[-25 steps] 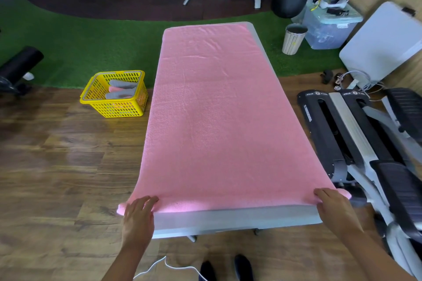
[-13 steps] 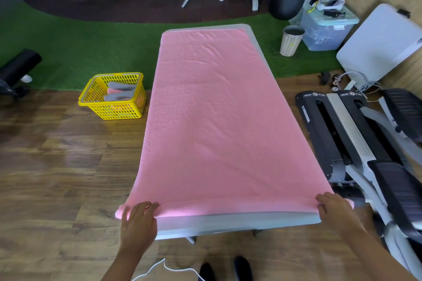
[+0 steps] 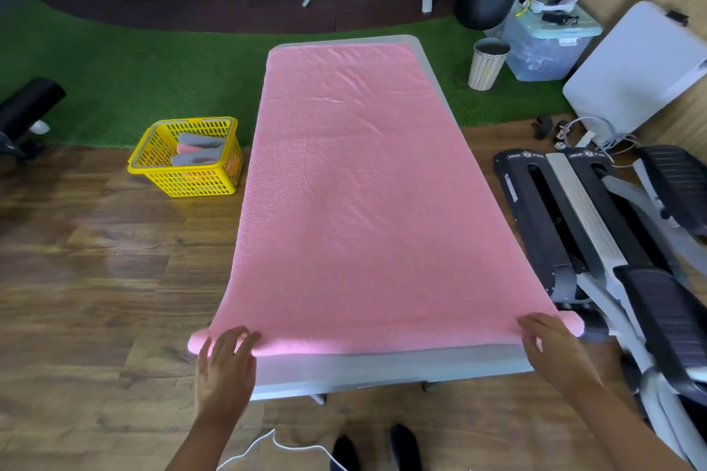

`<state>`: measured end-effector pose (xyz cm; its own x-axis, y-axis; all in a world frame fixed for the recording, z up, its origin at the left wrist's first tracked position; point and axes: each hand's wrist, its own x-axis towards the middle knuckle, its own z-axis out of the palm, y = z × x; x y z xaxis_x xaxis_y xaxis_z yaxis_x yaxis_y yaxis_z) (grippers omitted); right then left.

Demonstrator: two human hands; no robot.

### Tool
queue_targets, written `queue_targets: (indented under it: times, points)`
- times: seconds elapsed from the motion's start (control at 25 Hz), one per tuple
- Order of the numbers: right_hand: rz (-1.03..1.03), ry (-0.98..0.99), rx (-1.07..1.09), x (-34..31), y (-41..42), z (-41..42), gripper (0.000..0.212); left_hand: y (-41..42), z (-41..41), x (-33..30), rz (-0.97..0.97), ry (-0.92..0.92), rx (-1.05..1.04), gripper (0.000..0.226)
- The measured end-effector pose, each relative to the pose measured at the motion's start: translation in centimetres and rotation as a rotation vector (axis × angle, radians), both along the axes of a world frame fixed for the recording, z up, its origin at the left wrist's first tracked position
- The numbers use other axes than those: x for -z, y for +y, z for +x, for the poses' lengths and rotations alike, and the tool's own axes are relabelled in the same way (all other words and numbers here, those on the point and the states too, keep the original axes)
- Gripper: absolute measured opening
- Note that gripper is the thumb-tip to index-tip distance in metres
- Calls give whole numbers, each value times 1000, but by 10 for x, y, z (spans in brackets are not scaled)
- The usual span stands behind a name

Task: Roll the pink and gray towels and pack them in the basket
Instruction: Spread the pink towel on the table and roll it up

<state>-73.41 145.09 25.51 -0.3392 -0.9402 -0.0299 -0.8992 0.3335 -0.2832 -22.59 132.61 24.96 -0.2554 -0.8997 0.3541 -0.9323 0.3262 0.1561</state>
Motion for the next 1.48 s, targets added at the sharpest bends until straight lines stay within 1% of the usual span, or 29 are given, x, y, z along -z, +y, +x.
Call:
queue_targets:
  times: [0.12, 0.2, 0.32, 0.4, 0.48, 0.52, 0.64, 0.72, 0.84, 0.92, 1.08, 1.16, 1.24, 1.32, 1.4, 1.48]
  points:
    - [77, -100, 44, -9, -4, 2, 38, 1, 1, 3, 21, 10, 10, 40]
    - [95, -105, 27, -17, -6, 3, 32, 2, -1, 3, 22, -15, 27, 42]
    - [142, -114, 5, -23, -10, 1, 22, 0, 0, -3, -12, -40, 40, 37]
    - [128, -102, -64, -23, -13, -1, 21, -5, 5, -4, -38, -43, 35, 35]
    - [104, -73, -133, -25, -18, -1, 24, -10, 8, -2, -20, -50, 23, 37]
    - [97, -70, -134, -27, -21, 0, 26, -11, 7, -2, -8, -54, 21, 38]
    - [55, -67, -21, -29, -23, 5, 36, -8, 1, 2, 14, -31, 56, 41]
    - [14, -62, -12, -23, -17, 7, 37, -5, -1, 5, 22, -15, 94, 40]
    - [30, -91, -16, -16, -9, 5, 35, -6, -4, 5, 46, -18, 81, 40]
    - [49, -88, 27, -18, -9, 1, 31, -7, -10, 1, 50, -9, 64, 40]
    - [174, -23, 42, -27, -11, -12, 15, -3, -16, -1, 40, -41, 186, 35]
    - [136, 17, 4, -27, -13, -16, 16, -1, -14, -3, 67, -80, 205, 32]
    - [67, 71, -100, -29, -19, -12, 25, -3, -10, -5, 88, -82, 151, 29]
    - [39, 98, -166, -34, -28, -5, 30, -7, -6, -4, 95, -83, 92, 30]
    - [9, 70, -131, -32, -31, -1, 31, -7, -4, -3, 95, -81, 67, 34]
    - [-21, 20, -37, -23, -28, 0, 28, -5, -7, -5, 87, -51, 60, 36]
